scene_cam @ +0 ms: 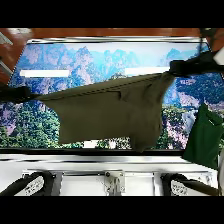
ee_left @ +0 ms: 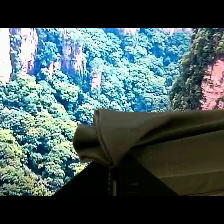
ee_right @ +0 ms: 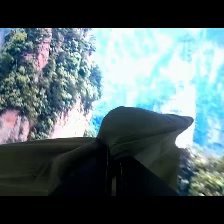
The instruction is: Fold the shirts.
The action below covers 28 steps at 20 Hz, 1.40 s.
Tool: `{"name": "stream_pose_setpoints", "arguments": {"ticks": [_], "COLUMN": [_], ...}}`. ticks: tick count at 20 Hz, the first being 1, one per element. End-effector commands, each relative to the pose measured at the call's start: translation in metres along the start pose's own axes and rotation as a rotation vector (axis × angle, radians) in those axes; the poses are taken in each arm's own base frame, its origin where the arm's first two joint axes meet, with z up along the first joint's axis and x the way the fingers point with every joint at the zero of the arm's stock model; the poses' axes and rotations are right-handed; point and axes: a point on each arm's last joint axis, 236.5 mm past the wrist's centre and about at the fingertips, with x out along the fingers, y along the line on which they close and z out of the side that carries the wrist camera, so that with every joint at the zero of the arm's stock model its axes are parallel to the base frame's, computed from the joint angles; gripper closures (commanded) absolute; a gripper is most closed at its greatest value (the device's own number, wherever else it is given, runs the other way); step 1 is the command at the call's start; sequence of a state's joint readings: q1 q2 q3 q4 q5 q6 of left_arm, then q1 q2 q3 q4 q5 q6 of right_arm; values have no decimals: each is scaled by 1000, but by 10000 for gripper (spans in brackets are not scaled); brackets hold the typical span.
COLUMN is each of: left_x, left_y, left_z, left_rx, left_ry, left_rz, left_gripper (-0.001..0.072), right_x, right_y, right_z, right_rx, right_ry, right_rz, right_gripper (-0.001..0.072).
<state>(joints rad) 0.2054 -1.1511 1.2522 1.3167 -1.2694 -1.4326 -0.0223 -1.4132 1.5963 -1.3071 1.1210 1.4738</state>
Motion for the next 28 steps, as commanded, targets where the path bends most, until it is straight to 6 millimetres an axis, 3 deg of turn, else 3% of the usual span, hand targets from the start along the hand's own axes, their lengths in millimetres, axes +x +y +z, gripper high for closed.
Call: {"name": "stream_pose_setpoints", "arguments": {"ticks": [1,5,6,7,8,9,11,13,14,16,19,21,23,28], "left_x": [82,142,148,148,143,133,109,85,77,76,97,114,128,147], "left_y": [4,-8,-8,-7,-5,-1,12,40,48,57,33,17,11,-11], "left_z": [9,-15,-24,-30,-35,-40,-55,-84,-98,-138,-190,-206,-208,-200], "left_rx": [-89,-283,-304,-325,-325,-307,-252,-247,-264,-323,-441,-487,-531,-498], "left_ry": [67,220,262,293,318,349,421,493,501,515,521,506,465,430], "left_rz": [-74,-173,-174,-174,-178,-184,-193,-138,-138,-143,-271,-329,-327,-331], "left_gripper": [663,635,415,126,12,12,14,14,14,11,-5,-4,-4,-4], "right_x": [88,144,148,149,143,133,103,61,42,18,15,19,24,27], "right_y": [6,9,11,13,13,13,-12,-67,-83,-94,-93,-89,-87,-93], "right_z": [7,-44,-49,-49,-48,-51,-74,-113,-128,-158,-189,-204,-214,-217], "right_rx": [190,271,286,292,287,258,171,92,85,196,436,535,566,535], "right_ry": [-18,167,186,186,189,210,312,487,556,624,591,580,593,586], "right_rz": [122,159,173,181,184,185,93,-99,-121,-58,86,143,157,137], "right_gripper": [647,647,605,378,118,81,82,82,83,82,80,80,80,80]}}
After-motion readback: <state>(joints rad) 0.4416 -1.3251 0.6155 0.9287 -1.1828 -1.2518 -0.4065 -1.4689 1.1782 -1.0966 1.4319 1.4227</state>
